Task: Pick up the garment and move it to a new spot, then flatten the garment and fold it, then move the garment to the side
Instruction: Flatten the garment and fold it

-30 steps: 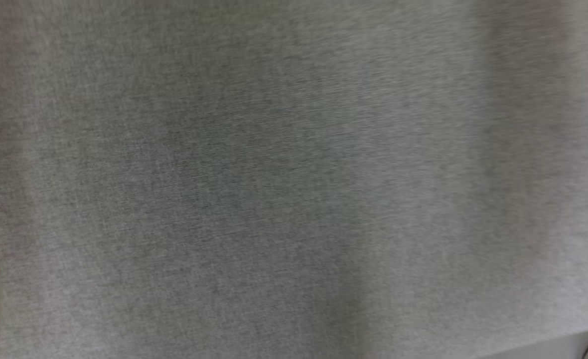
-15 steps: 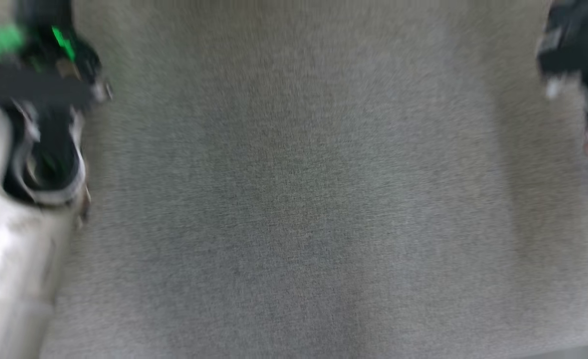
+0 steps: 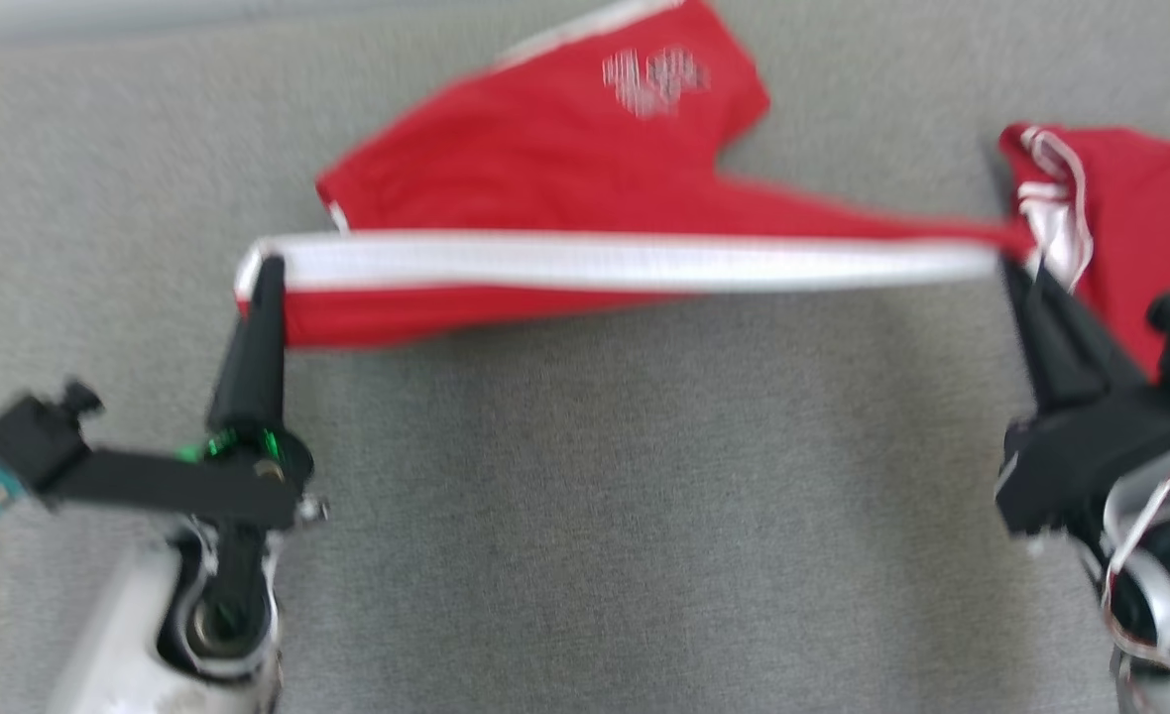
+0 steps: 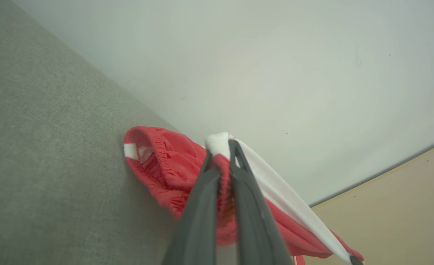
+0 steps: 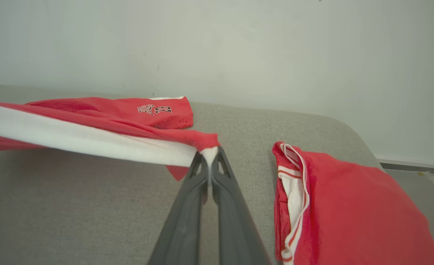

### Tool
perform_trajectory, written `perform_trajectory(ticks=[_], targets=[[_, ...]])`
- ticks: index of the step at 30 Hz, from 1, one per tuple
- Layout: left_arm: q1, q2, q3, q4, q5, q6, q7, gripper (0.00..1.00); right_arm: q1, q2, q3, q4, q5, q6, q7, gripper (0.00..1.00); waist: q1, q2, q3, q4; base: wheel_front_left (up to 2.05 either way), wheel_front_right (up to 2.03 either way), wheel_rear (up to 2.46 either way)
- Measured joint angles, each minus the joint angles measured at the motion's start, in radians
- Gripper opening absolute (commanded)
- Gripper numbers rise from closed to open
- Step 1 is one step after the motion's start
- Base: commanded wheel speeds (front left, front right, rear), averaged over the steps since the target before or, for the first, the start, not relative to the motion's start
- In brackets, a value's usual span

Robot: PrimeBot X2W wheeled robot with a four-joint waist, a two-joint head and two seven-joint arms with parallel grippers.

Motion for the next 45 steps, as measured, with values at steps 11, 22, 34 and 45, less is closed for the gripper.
perform_trajectory(ticks=[11,22,34,45], targets=[[0.265,0.001,-0.047,-0.003,0.197,0.001,-0.002,0.00,0.293,0.002,0.017,-0.086,-0.008,-0.003,0.260,0.00,0.0001,0.0000,-0.163,0.008,0.00,0.00,0.00],[0.496,0.053,-0.146,-0.061,0.240,0.054,0.071,0.00,0.560,-0.027,0.025,-0.134,0.047,-0.008,0.494,0.00,0.0001,0.0001,-0.269,0.024,0.00,0.00,0.00],[0.430,0.021,-0.146,-0.124,0.236,0.054,0.061,0.00,0.302,-0.146,0.070,-0.062,0.051,-0.008,0.311,0.00,0.0004,0.0003,-0.268,0.047,0.00,0.00,0.00],[0.160,-0.063,-0.130,0.039,0.287,0.053,0.030,0.00,-0.202,-0.245,0.277,0.382,0.127,-0.009,0.132,0.00,0.0006,0.0004,-0.174,0.085,0.00,0.00,0.00]])
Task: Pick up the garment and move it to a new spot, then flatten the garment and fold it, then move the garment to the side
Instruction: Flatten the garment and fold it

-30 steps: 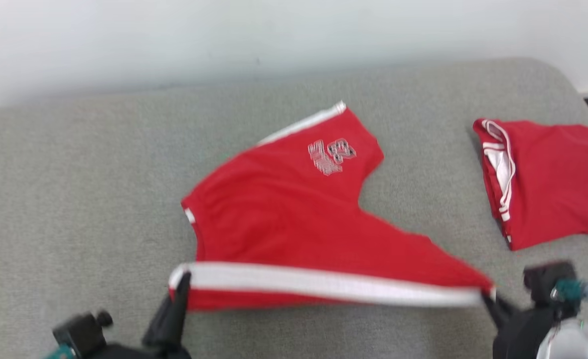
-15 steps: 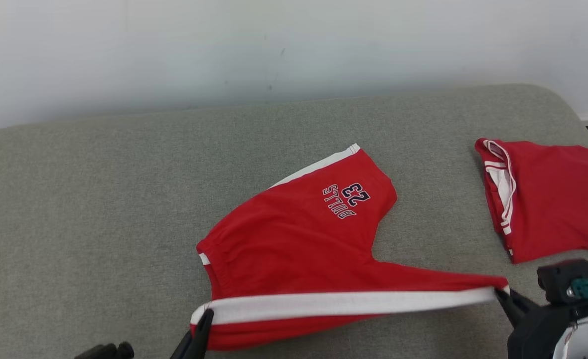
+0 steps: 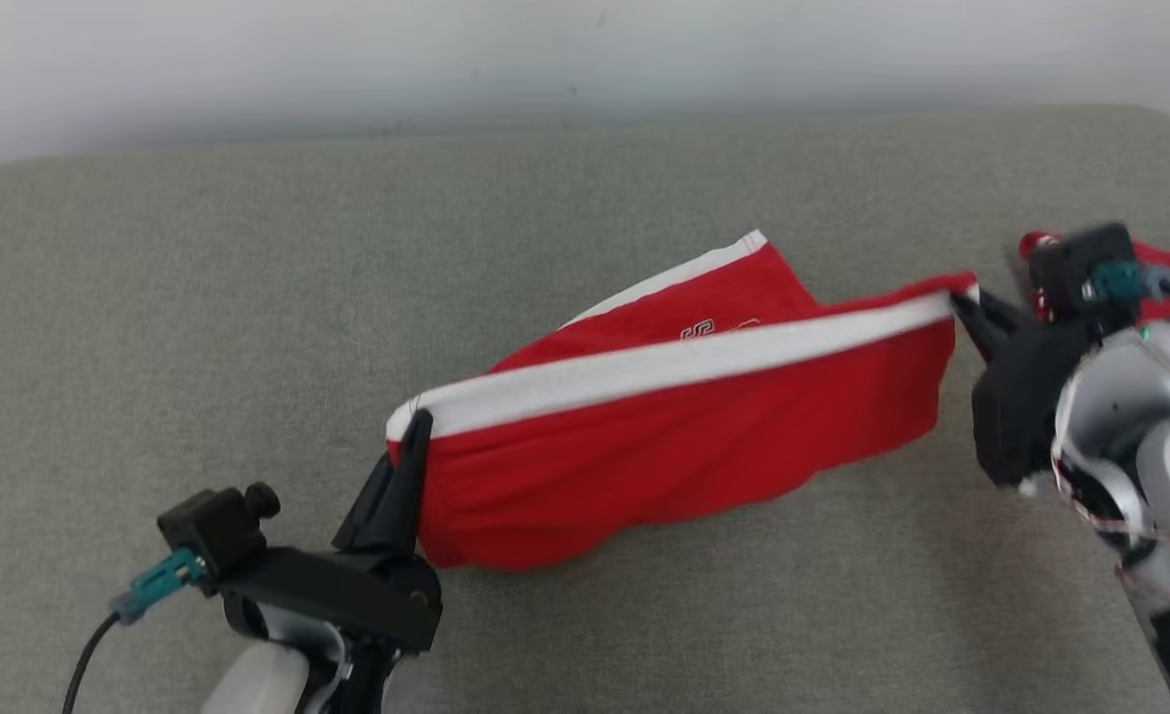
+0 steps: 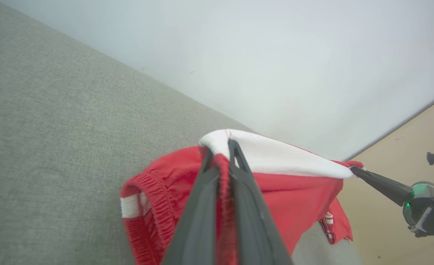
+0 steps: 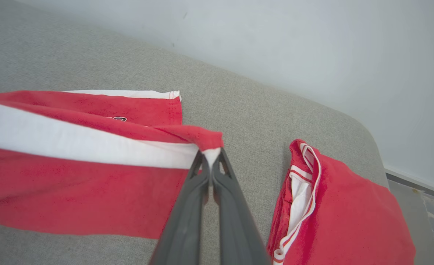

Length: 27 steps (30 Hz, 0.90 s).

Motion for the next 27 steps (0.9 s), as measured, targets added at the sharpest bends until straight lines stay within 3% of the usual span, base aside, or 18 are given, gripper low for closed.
perform_trajectory(ticks=[9,17,18,19,27], targets=[[-0.143,-0.081,0.028,0.134,0.046,-0.005,-0.031,0.00,-0.286,0.005,0.121,0.318,-0.022,0.000,-0.122,0.00,0.0001,0.0000,0.100,0.051,0.00,0.00,0.00],[-0.211,-0.124,0.055,0.205,0.084,-0.016,-0.035,0.00,-0.402,0.040,0.149,0.491,-0.037,0.000,-0.212,0.00,0.0000,0.0001,0.158,0.098,0.00,0.00,0.00],[-0.216,-0.128,0.062,0.207,0.091,-0.017,-0.035,0.80,-0.413,0.044,0.155,0.509,-0.037,0.000,-0.224,0.44,0.0000,0.0000,0.165,0.104,0.00,0.00,0.00],[-0.219,-0.132,0.073,0.206,0.103,-0.018,-0.035,1.00,-0.422,0.049,0.161,0.526,-0.036,0.000,-0.235,1.00,0.0000,0.0000,0.170,0.110,0.00,0.00,0.00],[-0.207,-0.147,0.131,0.198,0.170,-0.035,-0.037,1.00,-0.467,0.072,0.215,0.614,0.020,0.000,-0.326,1.00,-0.0002,0.0000,0.171,0.123,0.00,0.00,0.00]])
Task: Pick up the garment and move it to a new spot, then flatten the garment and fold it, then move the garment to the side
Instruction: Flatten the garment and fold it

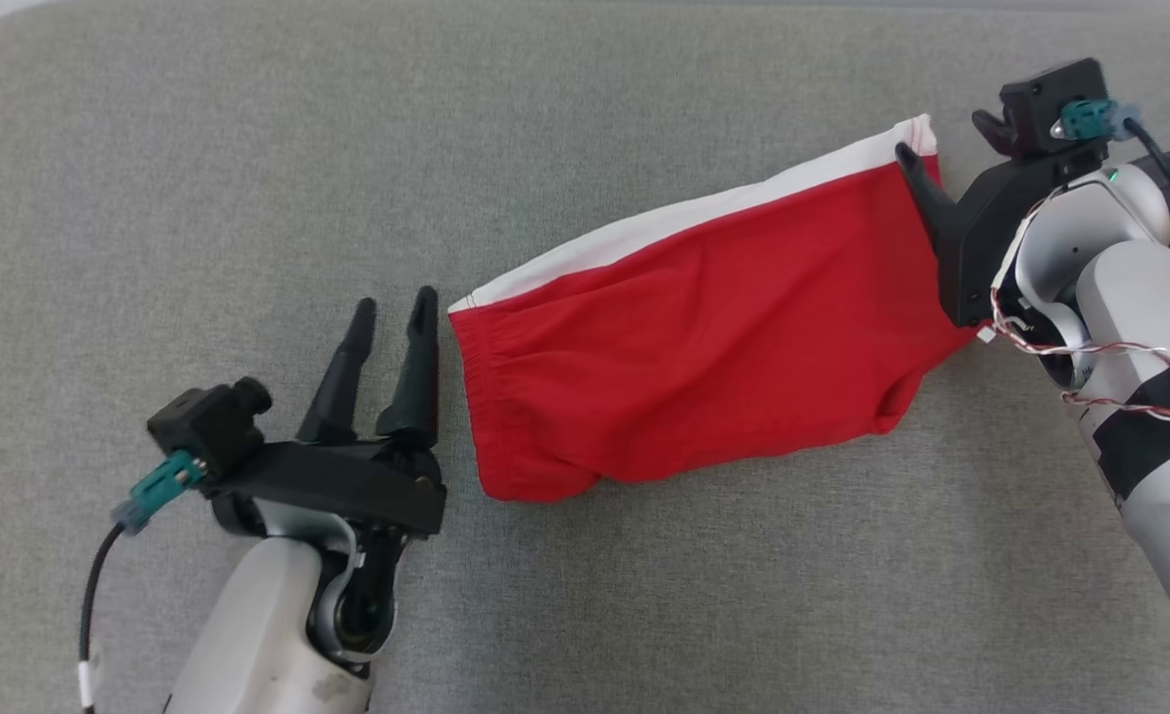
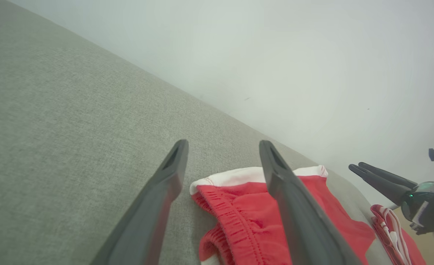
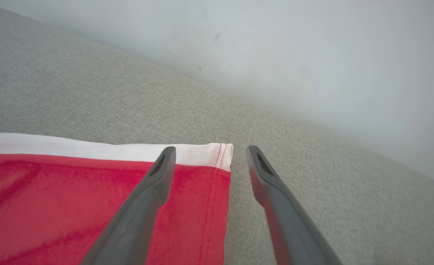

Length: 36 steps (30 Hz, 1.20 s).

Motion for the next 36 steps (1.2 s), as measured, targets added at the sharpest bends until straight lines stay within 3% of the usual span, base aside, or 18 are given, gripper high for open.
perform_trajectory(ticks=[11,21,36], targets=[[0.183,-0.002,0.153,-0.173,0.214,0.021,-0.002,1.00,0.035,-0.036,0.007,0.048,0.153,0.000,-0.022,1.00,-0.0002,0.0000,-0.097,-0.017,0.00,0.00,0.00],[0.348,-0.002,0.236,-0.307,0.436,0.031,-0.002,1.00,0.130,-0.048,-0.085,0.159,0.235,0.000,-0.017,1.00,-0.0002,-0.0002,-0.136,0.027,0.00,0.00,0.00],[0.385,-0.001,0.234,-0.332,0.457,0.036,-0.002,1.00,0.076,0.003,-0.207,0.383,0.168,0.000,-0.077,1.00,-0.0001,-0.0002,-0.083,0.123,0.00,0.00,0.00]])
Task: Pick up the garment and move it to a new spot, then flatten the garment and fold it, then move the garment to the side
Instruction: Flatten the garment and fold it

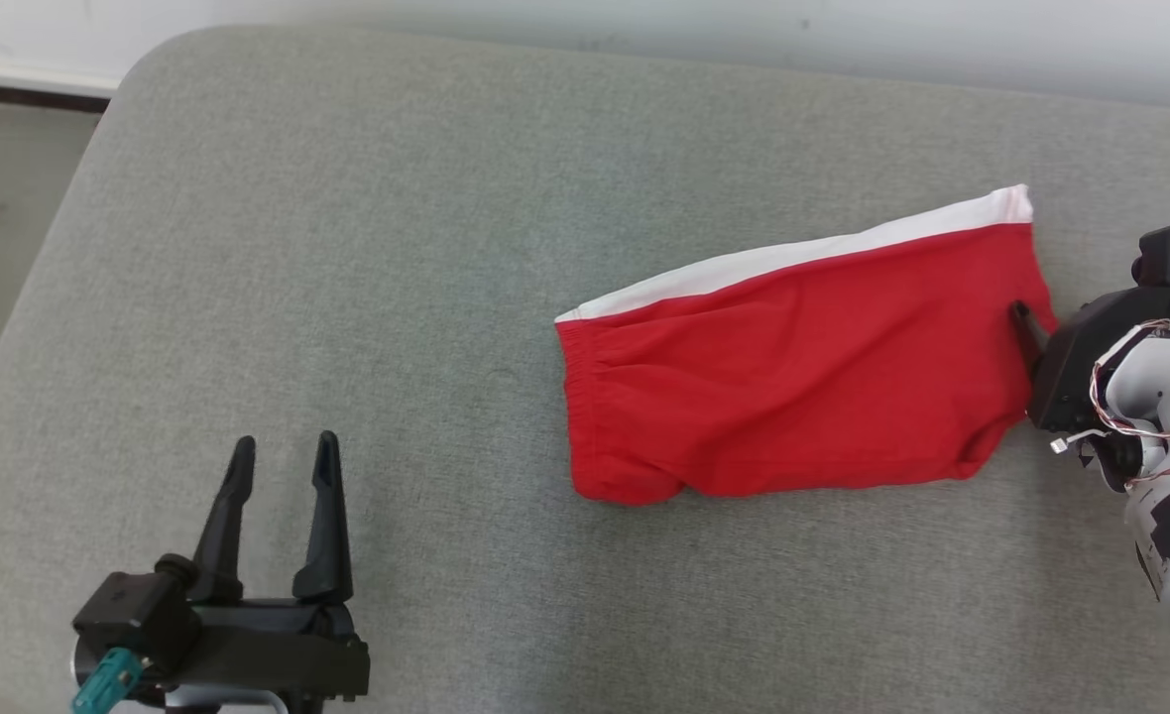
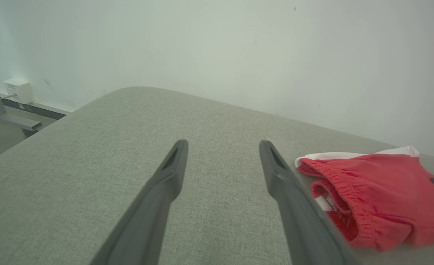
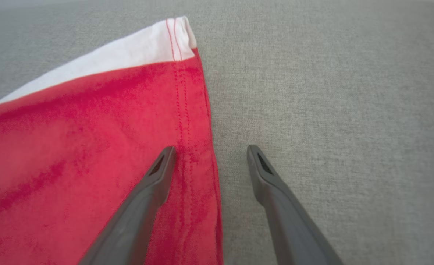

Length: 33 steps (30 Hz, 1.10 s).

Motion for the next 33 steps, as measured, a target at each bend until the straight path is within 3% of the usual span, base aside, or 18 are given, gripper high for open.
perform_trajectory(ticks=[12,13,14,15,16,33], targets=[[-0.011,-0.001,-0.016,0.009,-0.017,0.000,0.000,1.00,-0.042,0.076,0.008,0.059,-0.021,-0.008,0.038,1.00,-0.0001,-0.0002,0.037,0.033,0.00,0.00,0.00],[-0.011,-0.001,-0.016,0.011,-0.019,0.000,0.000,1.00,-0.042,0.076,0.012,0.057,-0.021,-0.008,0.043,0.88,-0.0001,-0.0002,0.038,0.032,0.00,0.00,0.00],[-0.012,0.000,-0.017,0.013,-0.021,0.000,0.000,1.00,-0.042,0.075,0.018,0.055,-0.020,-0.008,0.047,0.69,-0.0001,-0.0001,0.039,0.032,0.00,0.00,0.00],[-0.013,0.000,-0.017,0.014,-0.023,0.000,0.000,1.00,-0.042,0.075,0.022,0.051,-0.020,-0.008,0.051,0.15,-0.0001,-0.0001,0.040,0.032,0.00,0.00,0.00],[-0.016,0.000,-0.017,0.015,-0.024,0.000,0.000,1.00,-0.042,0.075,0.025,0.049,-0.018,-0.008,0.052,0.00,-0.0001,-0.0001,0.041,0.031,0.00,0.00,0.00],[-0.014,-0.001,-0.004,0.032,-0.015,-0.008,0.000,1.00,-0.009,0.010,-0.034,0.099,-0.055,0.000,-0.133,0.00,0.0002,0.0002,-0.002,-0.020,0.00,0.00,0.00]])
